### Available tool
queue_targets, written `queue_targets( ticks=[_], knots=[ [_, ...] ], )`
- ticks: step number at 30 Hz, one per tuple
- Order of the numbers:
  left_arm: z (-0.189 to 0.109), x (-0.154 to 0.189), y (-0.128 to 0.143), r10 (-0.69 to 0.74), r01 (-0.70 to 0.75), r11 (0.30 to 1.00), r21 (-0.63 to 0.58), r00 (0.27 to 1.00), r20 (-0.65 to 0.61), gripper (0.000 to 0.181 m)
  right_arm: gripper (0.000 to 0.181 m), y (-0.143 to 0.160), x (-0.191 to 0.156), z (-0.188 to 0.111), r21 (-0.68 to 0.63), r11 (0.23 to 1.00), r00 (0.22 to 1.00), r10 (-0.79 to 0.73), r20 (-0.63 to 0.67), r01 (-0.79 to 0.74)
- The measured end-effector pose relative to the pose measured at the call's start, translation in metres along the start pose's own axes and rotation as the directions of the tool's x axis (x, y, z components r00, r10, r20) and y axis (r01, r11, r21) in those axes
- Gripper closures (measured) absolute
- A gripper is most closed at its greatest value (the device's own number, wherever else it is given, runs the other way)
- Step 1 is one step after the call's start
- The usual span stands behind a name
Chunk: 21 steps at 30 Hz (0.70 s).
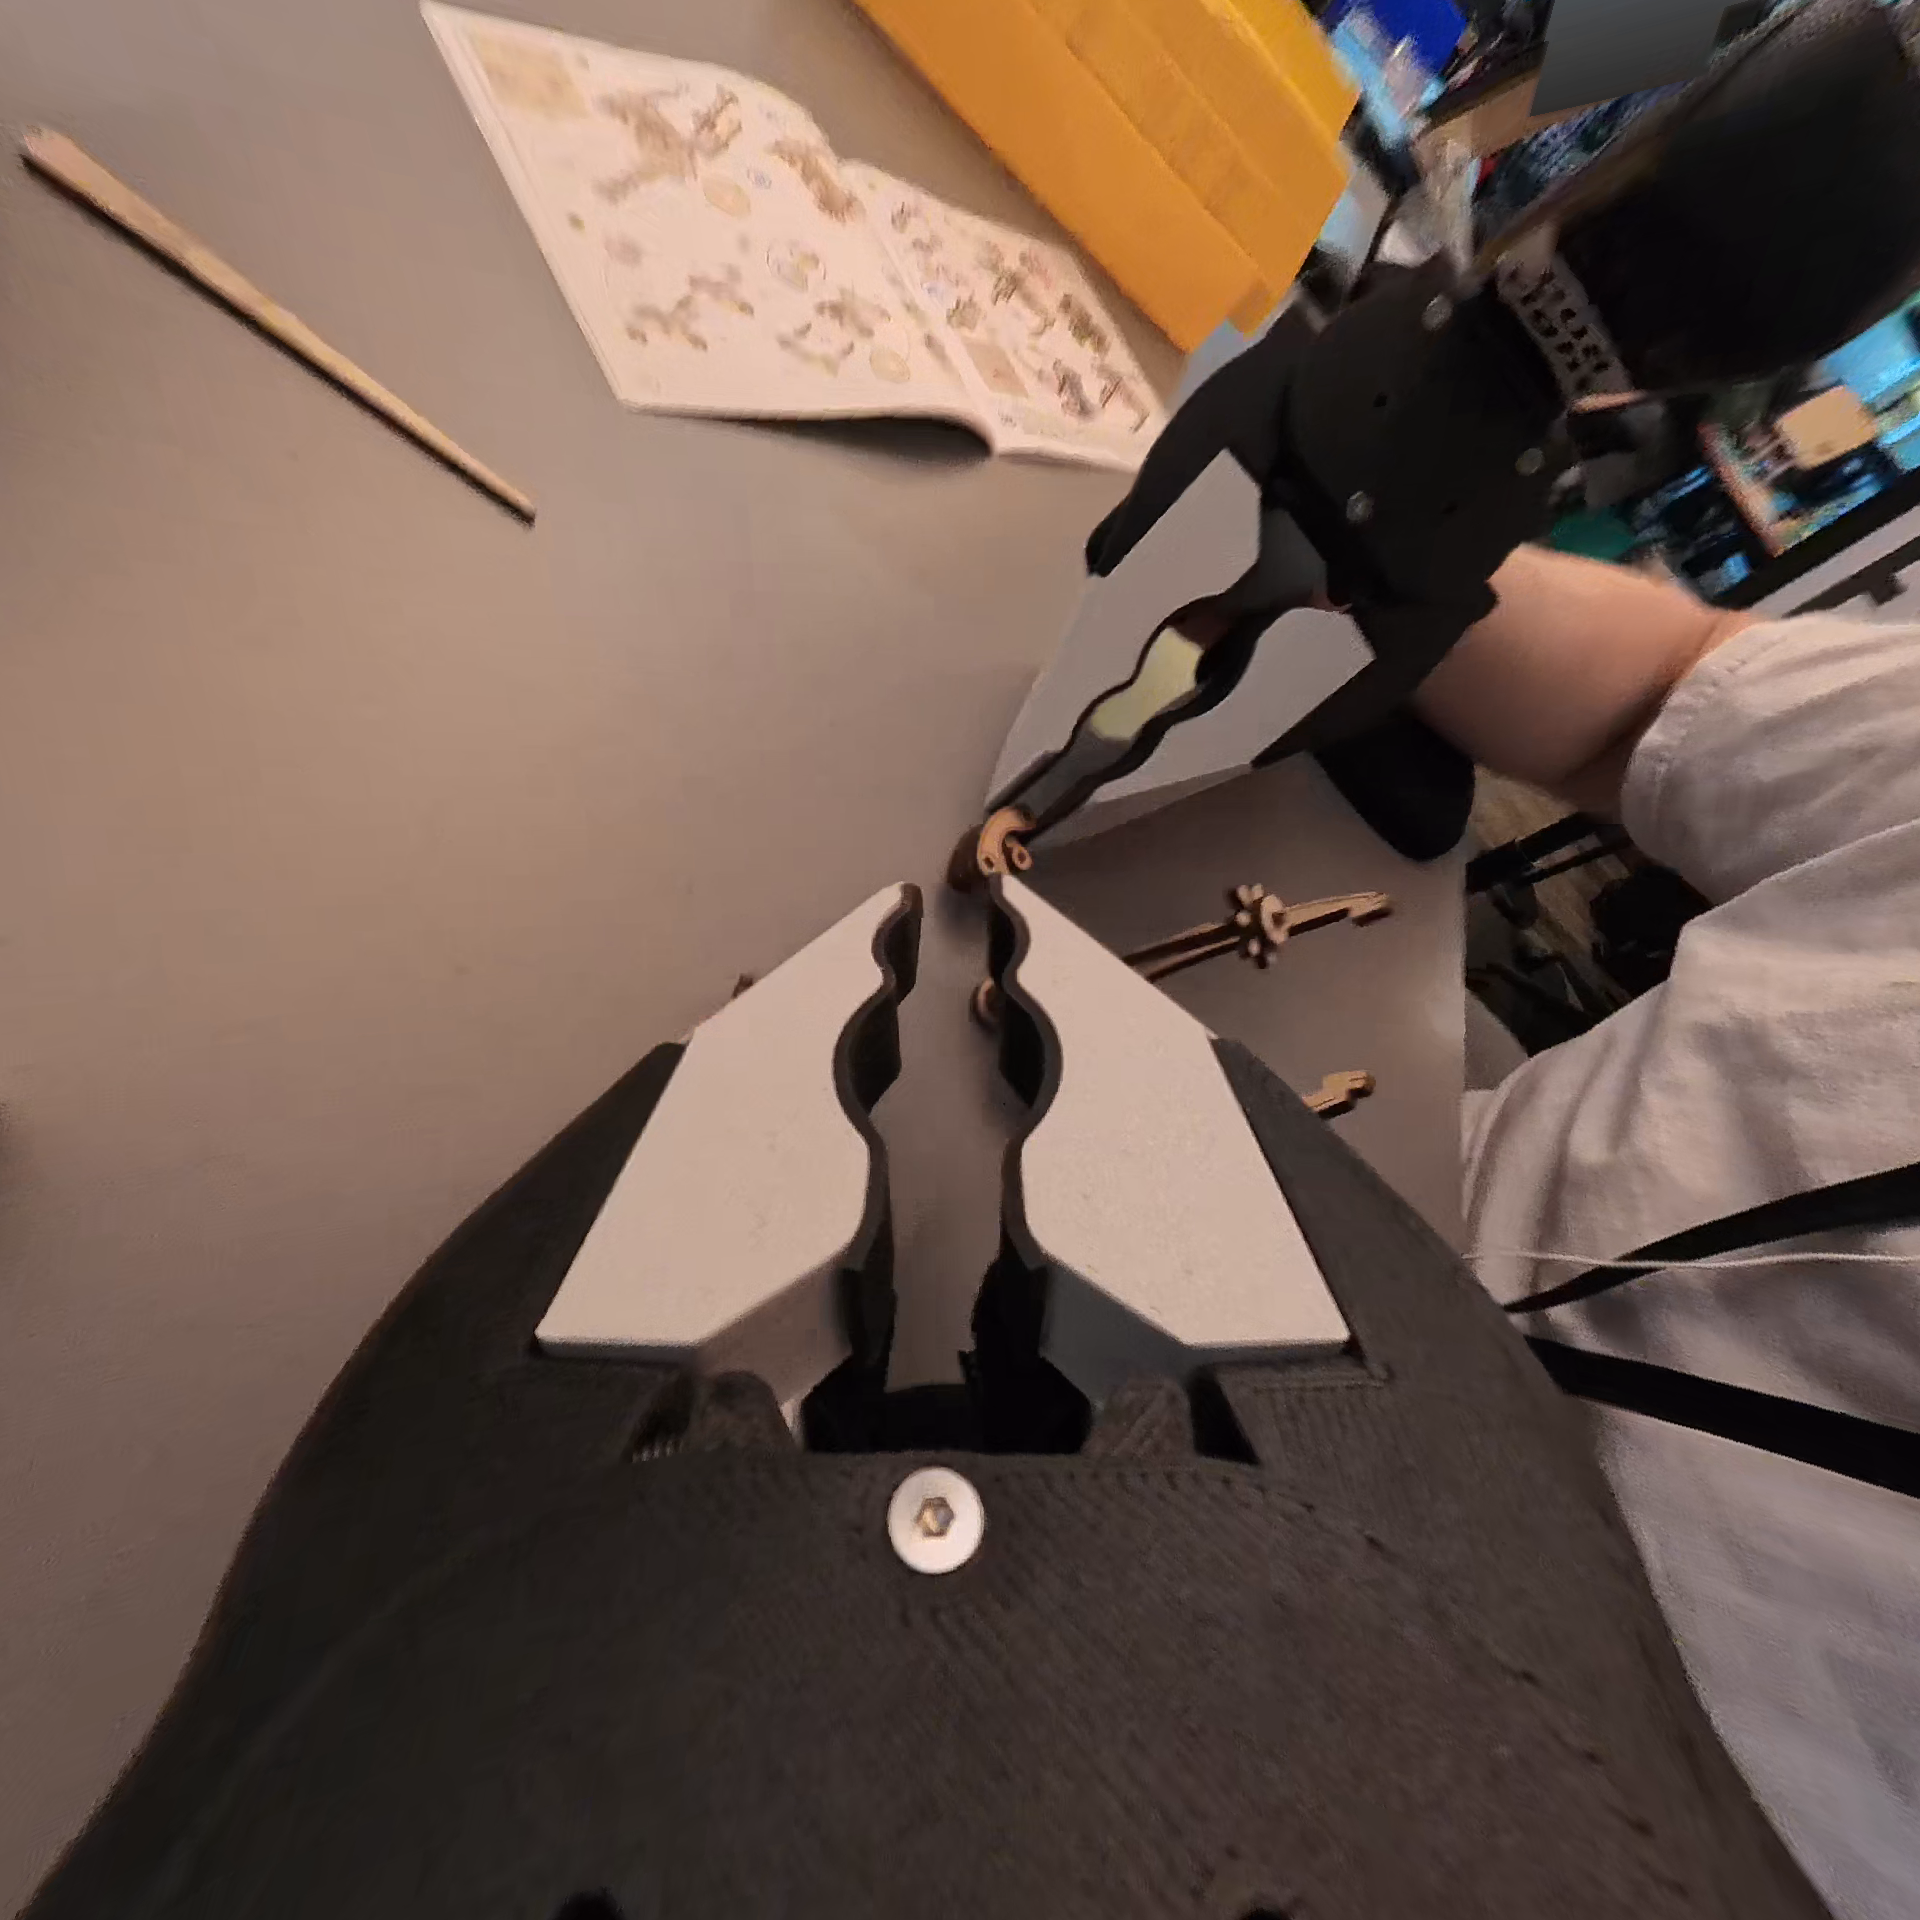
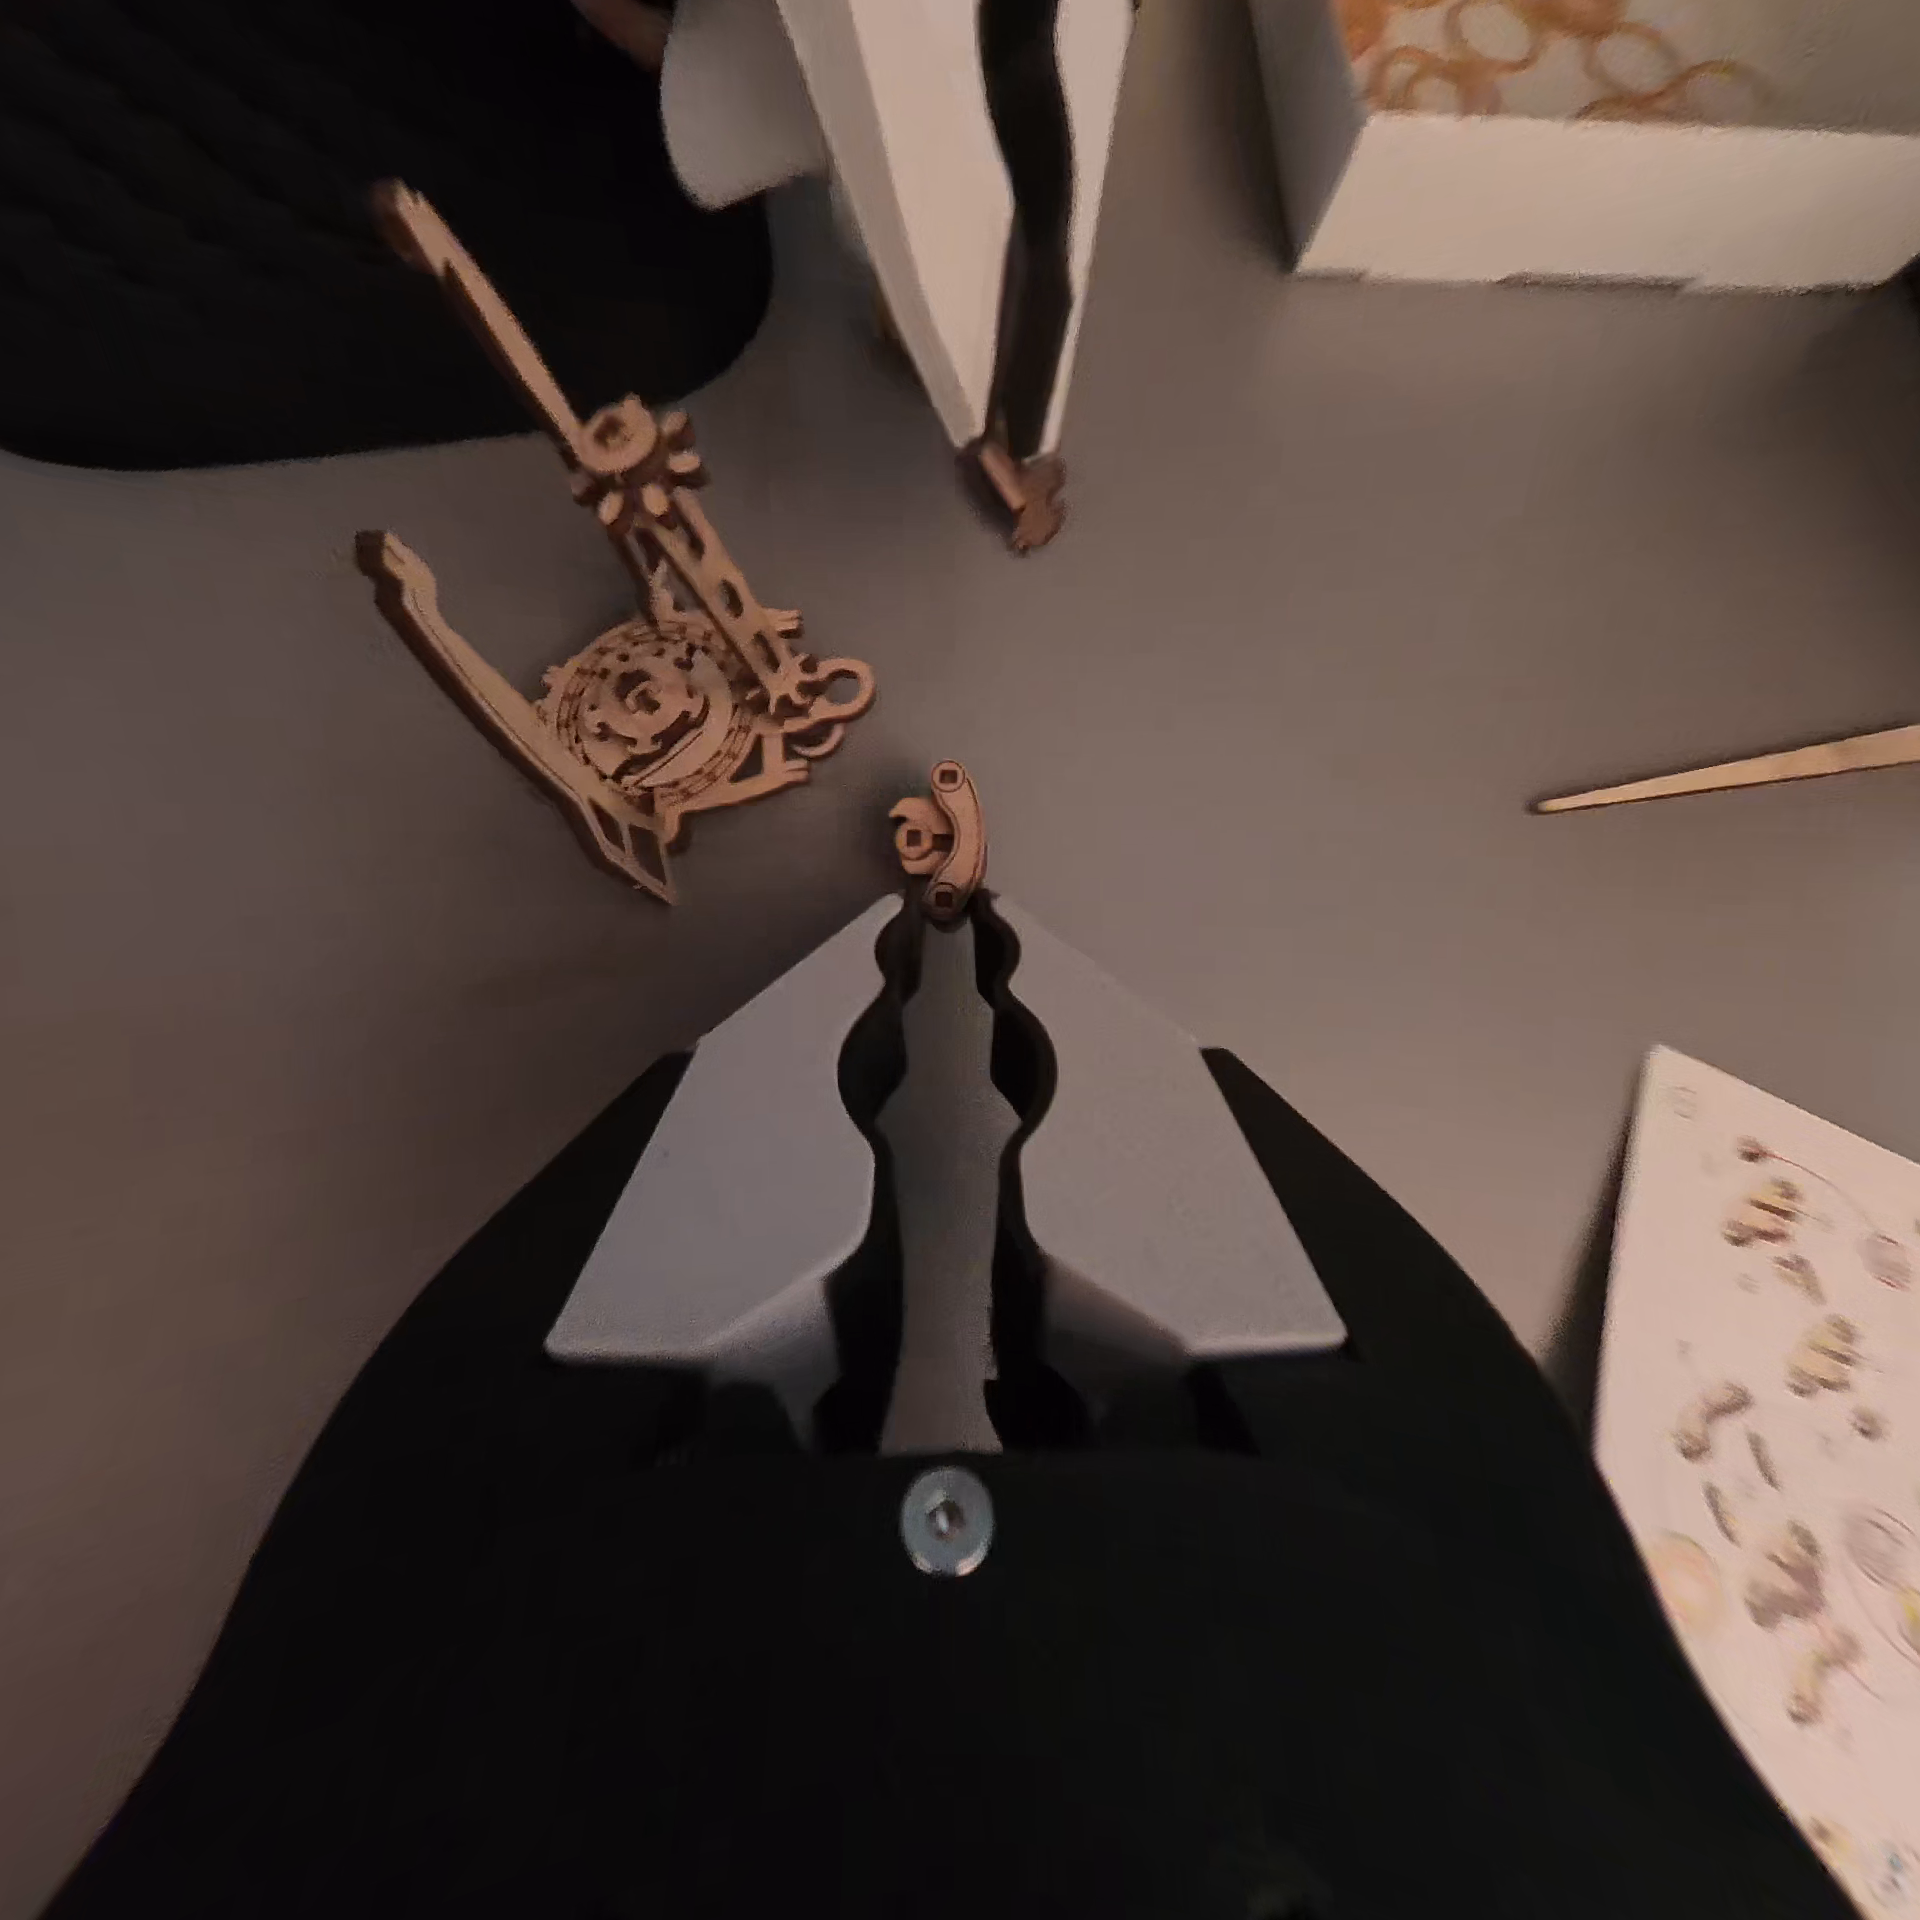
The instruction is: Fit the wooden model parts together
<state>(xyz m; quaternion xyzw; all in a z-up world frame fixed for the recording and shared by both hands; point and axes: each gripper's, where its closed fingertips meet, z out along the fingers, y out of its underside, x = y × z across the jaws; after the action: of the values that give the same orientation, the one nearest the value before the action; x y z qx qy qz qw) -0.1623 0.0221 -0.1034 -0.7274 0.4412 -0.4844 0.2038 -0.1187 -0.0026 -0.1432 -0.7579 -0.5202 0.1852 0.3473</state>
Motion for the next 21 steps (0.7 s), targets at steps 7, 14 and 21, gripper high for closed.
queue_targets(
  ticks=[7, 14, 21],
  knots=[
    [-0.012, 0.055, -0.054, 0.333, -0.281, 0.917, 0.283, 0.931, -0.152, 0.146, 0.174, -0.081, 0.004, -0.067, 0.570, 0.771, 0.953, 0.163, 0.254, -0.284],
    [-0.016, 0.128, -0.109, 0.507, -0.398, 0.798, 0.453, 0.849, -0.147, 0.149, 0.174, -0.117, 0.003, -0.138, 0.829, 0.414, 0.918, 0.045, 0.395, -0.377],
    [0.015, 0.150, -0.124, 0.613, -0.557, 0.709, 0.433, 0.790, 0.011, 0.166, 0.175, -0.116, -0.003, -0.156, 0.852, 0.392, 0.927, 0.007, 0.375, -0.348]
  ],
)
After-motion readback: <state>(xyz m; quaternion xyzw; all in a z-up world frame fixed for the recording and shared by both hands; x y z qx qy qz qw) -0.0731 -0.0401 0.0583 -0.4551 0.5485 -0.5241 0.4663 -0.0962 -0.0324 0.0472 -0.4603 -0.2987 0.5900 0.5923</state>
